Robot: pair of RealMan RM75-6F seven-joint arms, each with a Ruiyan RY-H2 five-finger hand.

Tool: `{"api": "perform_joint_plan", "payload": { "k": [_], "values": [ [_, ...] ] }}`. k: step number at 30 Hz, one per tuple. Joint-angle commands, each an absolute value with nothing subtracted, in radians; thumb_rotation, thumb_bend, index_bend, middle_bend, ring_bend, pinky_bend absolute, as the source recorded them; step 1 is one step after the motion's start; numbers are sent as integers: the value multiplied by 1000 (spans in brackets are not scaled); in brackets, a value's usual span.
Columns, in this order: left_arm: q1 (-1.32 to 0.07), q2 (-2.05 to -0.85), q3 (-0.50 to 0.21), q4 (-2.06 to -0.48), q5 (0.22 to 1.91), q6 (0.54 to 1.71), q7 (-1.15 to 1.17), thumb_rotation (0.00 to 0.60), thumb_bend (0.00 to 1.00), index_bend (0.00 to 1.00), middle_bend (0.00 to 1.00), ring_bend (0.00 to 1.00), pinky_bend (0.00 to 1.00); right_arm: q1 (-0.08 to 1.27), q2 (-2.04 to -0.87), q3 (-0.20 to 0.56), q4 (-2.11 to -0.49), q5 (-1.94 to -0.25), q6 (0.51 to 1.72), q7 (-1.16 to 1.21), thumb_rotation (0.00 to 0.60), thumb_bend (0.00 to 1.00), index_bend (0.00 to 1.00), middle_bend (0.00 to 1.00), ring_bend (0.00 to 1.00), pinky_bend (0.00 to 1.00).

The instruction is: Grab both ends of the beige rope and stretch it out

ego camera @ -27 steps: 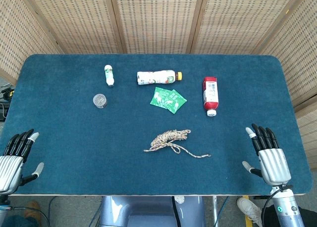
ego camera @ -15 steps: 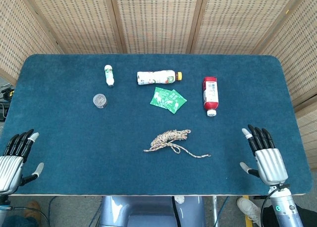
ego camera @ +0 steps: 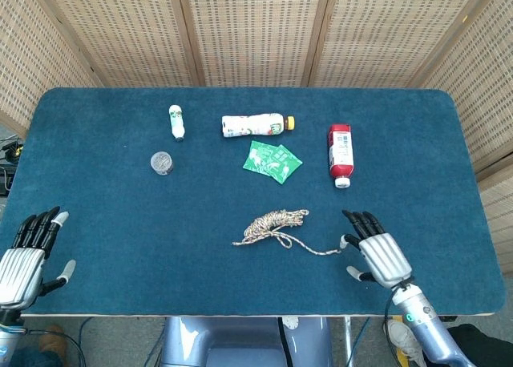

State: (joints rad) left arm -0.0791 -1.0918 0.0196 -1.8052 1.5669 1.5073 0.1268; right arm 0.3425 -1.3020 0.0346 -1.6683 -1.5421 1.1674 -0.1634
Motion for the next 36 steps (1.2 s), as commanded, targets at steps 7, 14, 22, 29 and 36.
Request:
{"api": "perform_joint_plan", "payload": {
  "k": [7, 14, 22, 29, 36],
  "values": [
    [-88, -1111, 8, -1808, 1533, 1479, 167, 600, 365, 0, 0, 0, 0, 443, -1424, 72, -1628, -1385, 997, -283, 600, 271, 439, 0, 0, 0],
    [-92, -1123, 7, -1811, 1527, 1467, 194, 600, 365, 0, 0, 0, 0, 481, -1488, 86, -1570, -1304, 953, -364, 600, 302, 439, 0, 0, 0],
    [-96, -1136, 4, -1818, 1515, 1455, 223, 600, 364, 0, 0, 0, 0, 505, -1521, 90, -1517, -1256, 942, -401, 600, 316, 453, 0, 0, 0],
    [-97, -1142, 4, -1820, 1511, 1450, 235, 600, 364, 0, 0, 0, 0, 511, -1526, 83, -1501, -1242, 944, -398, 600, 338, 488, 0, 0, 0],
    [-98, -1138, 10, -1821, 1516, 1443, 229, 600, 364, 0, 0, 0, 0, 517, -1523, 74, -1496, -1214, 936, -407, 600, 359, 488, 0, 0, 0]
  ]
}}
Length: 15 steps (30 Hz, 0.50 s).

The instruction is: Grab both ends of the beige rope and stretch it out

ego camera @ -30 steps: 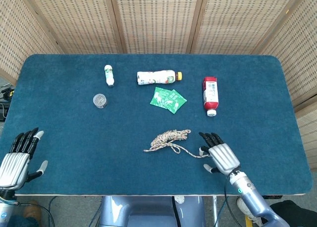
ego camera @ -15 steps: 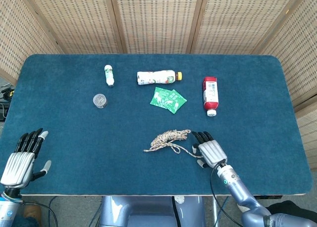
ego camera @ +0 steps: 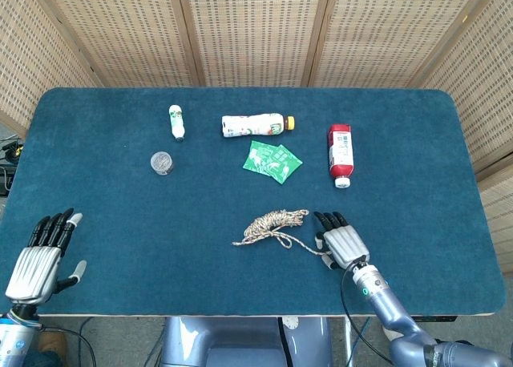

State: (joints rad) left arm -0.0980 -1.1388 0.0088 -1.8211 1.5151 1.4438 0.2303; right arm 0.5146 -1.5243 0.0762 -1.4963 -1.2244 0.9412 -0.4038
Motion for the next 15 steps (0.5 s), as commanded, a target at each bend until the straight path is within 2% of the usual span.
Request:
{"api": "perform_joint_plan", "payload": {
  "k": [1, 10, 15],
  "values": [
    [-98, -1138, 10, -1821, 1517, 1443, 228, 600, 364, 0, 0, 0, 0, 519, -1522, 73, -1495, -1208, 934, -410, 600, 360, 488, 0, 0, 0],
    [-101, -1139, 12, -1824, 1517, 1436, 232, 600, 364, 0, 0, 0, 0, 530, -1522, 68, -1490, -1167, 921, -428, 600, 363, 491, 0, 0, 0],
    [-101, -1141, 12, -1824, 1516, 1434, 235, 600, 364, 0, 0, 0, 0, 533, -1520, 64, -1491, -1161, 920, -421, 600, 397, 528, 0, 0, 0]
  ]
}}
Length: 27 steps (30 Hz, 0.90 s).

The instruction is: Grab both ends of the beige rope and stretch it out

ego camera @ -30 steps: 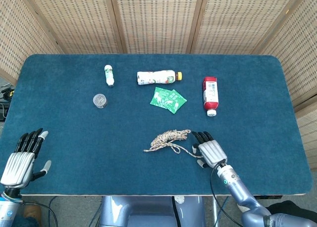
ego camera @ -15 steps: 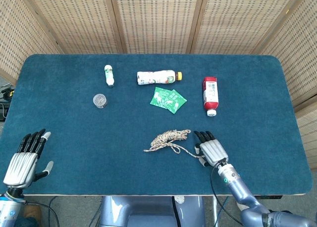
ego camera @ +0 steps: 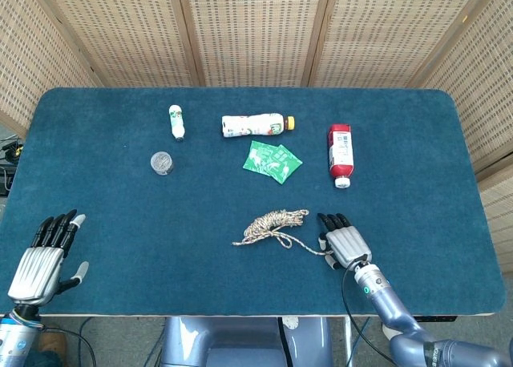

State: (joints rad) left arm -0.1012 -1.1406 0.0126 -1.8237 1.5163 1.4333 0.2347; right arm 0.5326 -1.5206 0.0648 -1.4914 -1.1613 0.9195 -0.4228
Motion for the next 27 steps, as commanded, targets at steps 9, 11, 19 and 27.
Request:
{"api": "perform_joint_plan", "payload": {
  "k": [9, 11, 19, 27],
  "values": [
    [-100, -1142, 12, -1823, 1515, 1435, 236, 600, 364, 0, 0, 0, 0, 536, -1523, 58, -1486, -1165, 925, -405, 600, 425, 579, 0, 0, 0],
    [-100, -1142, 13, -1822, 1517, 1435, 236, 600, 364, 0, 0, 0, 0, 537, -1525, 56, -1482, -1169, 927, -400, 600, 433, 599, 0, 0, 0],
    [-107, -1145, 10, -1823, 1510, 1424, 238, 600, 364, 0, 0, 0, 0, 535, -1524, 50, -1484, -1187, 941, -382, 600, 443, 640, 0, 0, 0],
    [-202, -1175, -36, -1849, 1503, 1316, 305, 600, 374, 0, 0, 0, 0, 527, -1519, 42, -1499, -1227, 978, -374, 600, 482, 640, 0, 0, 0]
  ]
}}
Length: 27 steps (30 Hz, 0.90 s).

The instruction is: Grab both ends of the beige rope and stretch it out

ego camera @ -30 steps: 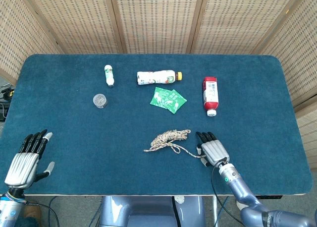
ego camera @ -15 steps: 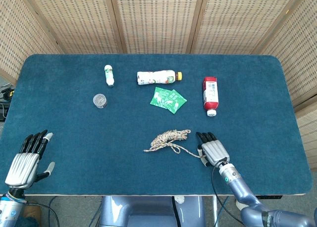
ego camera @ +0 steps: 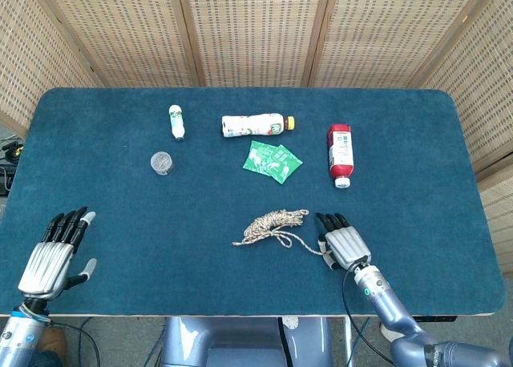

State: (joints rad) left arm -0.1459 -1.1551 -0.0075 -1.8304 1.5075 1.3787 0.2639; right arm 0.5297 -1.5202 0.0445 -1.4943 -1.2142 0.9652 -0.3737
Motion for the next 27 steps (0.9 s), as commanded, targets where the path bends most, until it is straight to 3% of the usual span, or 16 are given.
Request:
{"api": "perform_joint_plan", "payload": {
  "k": [1, 4, 6, 12, 19, 27],
  "values": [
    [-226, -1184, -46, -1857, 1492, 1284, 323, 600, 379, 1, 0, 0, 0, 525, -1519, 42, -1500, -1232, 985, -374, 600, 484, 640, 0, 0, 0],
    [-312, -1231, -82, -1875, 1442, 1164, 346, 600, 409, 98, 0, 0, 0, 523, -1520, 42, -1501, -1241, 996, -375, 600, 495, 640, 0, 0, 0],
    [-358, -1267, -103, -1868, 1409, 1106, 336, 600, 445, 217, 0, 0, 0, 522, -1520, 41, -1502, -1244, 1000, -377, 600, 497, 641, 0, 0, 0],
    [-480, -1412, -144, -1819, 1314, 983, 409, 600, 506, 361, 0, 0, 0, 524, -1520, 46, -1499, -1243, 1000, -372, 600, 497, 644, 0, 0, 0],
    [-595, -1567, -188, -1737, 1146, 930, 554, 600, 512, 389, 0, 0, 0, 527, -1521, 49, -1494, -1236, 992, -366, 600, 497, 645, 0, 0, 0],
    [-664, -1653, -188, -1668, 1015, 917, 617, 600, 533, 389, 0, 0, 0, 528, -1516, 53, -1496, -1228, 988, -357, 600, 497, 645, 0, 0, 0]
  ]
}}
